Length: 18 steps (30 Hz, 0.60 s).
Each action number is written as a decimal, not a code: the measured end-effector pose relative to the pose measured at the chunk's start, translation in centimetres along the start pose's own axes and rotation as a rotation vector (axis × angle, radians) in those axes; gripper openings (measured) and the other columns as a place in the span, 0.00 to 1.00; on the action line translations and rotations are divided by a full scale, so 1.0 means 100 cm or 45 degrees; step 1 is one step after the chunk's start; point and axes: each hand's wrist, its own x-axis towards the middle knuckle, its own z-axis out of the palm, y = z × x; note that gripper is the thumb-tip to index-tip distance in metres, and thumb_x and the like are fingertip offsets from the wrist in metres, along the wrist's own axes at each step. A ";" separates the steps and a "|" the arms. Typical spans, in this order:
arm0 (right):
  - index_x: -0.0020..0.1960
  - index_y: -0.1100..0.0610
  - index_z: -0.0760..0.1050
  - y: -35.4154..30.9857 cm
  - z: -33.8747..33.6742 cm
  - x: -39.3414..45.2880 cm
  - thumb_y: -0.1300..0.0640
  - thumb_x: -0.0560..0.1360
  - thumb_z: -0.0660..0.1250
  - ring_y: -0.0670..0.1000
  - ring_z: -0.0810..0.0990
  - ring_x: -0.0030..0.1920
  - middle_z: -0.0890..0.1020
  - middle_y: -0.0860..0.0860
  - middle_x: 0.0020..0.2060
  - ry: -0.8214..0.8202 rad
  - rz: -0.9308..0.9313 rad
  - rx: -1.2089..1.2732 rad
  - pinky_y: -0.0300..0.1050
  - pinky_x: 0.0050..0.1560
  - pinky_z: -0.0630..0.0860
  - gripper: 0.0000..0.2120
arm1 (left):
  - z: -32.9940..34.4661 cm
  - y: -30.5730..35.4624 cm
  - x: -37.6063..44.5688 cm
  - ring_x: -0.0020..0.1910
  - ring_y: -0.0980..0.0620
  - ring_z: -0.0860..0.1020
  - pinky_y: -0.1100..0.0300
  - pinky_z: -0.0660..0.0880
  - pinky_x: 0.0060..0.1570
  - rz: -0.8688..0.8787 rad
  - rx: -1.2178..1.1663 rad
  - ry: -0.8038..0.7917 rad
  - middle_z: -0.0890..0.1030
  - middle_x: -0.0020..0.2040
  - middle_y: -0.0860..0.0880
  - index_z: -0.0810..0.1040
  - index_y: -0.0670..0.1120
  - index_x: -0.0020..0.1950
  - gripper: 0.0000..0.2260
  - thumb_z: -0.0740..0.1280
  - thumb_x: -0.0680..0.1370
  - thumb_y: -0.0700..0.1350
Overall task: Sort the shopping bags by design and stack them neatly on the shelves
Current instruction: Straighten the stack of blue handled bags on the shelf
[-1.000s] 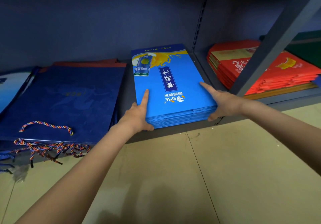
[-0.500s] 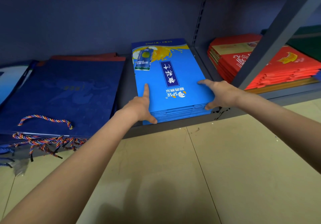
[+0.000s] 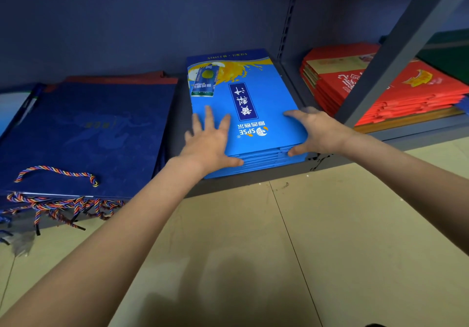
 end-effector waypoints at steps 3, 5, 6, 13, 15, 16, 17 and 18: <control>0.75 0.52 0.58 0.003 0.007 -0.006 0.47 0.68 0.75 0.56 0.54 0.73 0.51 0.52 0.75 0.116 -0.105 -0.126 0.56 0.69 0.64 0.42 | 0.012 0.003 0.003 0.76 0.41 0.46 0.34 0.46 0.69 0.176 0.131 0.169 0.49 0.78 0.44 0.50 0.52 0.77 0.40 0.64 0.73 0.65; 0.74 0.52 0.60 0.005 0.008 -0.007 0.48 0.70 0.73 0.52 0.54 0.74 0.54 0.52 0.75 0.130 -0.231 -0.189 0.50 0.70 0.61 0.38 | 0.013 -0.001 0.005 0.76 0.44 0.52 0.35 0.41 0.69 0.223 0.264 0.290 0.56 0.77 0.45 0.55 0.51 0.76 0.38 0.62 0.73 0.67; 0.74 0.52 0.60 0.006 0.007 -0.007 0.48 0.71 0.72 0.51 0.56 0.74 0.56 0.51 0.75 0.118 -0.275 -0.190 0.48 0.70 0.60 0.36 | 0.012 -0.003 0.006 0.76 0.46 0.54 0.37 0.41 0.70 0.260 0.298 0.335 0.58 0.76 0.46 0.57 0.50 0.76 0.37 0.61 0.73 0.67; 0.71 0.53 0.66 0.008 -0.007 -0.004 0.49 0.71 0.72 0.52 0.64 0.71 0.66 0.52 0.72 0.102 -0.365 -0.148 0.45 0.70 0.60 0.31 | 0.012 -0.009 0.006 0.57 0.41 0.79 0.48 0.77 0.51 0.527 0.206 0.566 0.79 0.59 0.40 0.78 0.37 0.60 0.29 0.63 0.73 0.60; 0.71 0.54 0.67 0.009 -0.008 -0.006 0.49 0.72 0.71 0.52 0.67 0.70 0.67 0.51 0.71 0.123 -0.375 -0.189 0.47 0.69 0.63 0.30 | 0.015 -0.010 0.008 0.42 0.41 0.83 0.49 0.80 0.34 0.533 0.212 0.634 0.83 0.47 0.39 0.82 0.36 0.49 0.27 0.61 0.71 0.59; 0.70 0.54 0.68 0.009 -0.007 -0.008 0.50 0.73 0.70 0.52 0.68 0.69 0.69 0.51 0.70 0.163 -0.374 -0.221 0.49 0.67 0.66 0.28 | 0.016 -0.010 0.010 0.39 0.42 0.83 0.50 0.79 0.32 0.518 0.238 0.656 0.84 0.44 0.40 0.83 0.36 0.46 0.27 0.59 0.71 0.59; 0.69 0.54 0.69 0.008 -0.004 -0.011 0.50 0.73 0.69 0.53 0.71 0.67 0.71 0.51 0.69 0.222 -0.377 -0.269 0.51 0.63 0.70 0.26 | 0.016 -0.010 0.011 0.38 0.44 0.83 0.50 0.80 0.33 0.516 0.277 0.679 0.84 0.42 0.41 0.83 0.37 0.45 0.27 0.57 0.72 0.59; 0.68 0.55 0.71 0.008 0.000 -0.013 0.50 0.74 0.68 0.54 0.74 0.64 0.74 0.52 0.66 0.303 -0.385 -0.337 0.53 0.57 0.74 0.24 | 0.015 -0.010 0.011 0.38 0.46 0.83 0.49 0.80 0.35 0.529 0.311 0.690 0.84 0.41 0.42 0.83 0.37 0.44 0.28 0.56 0.72 0.59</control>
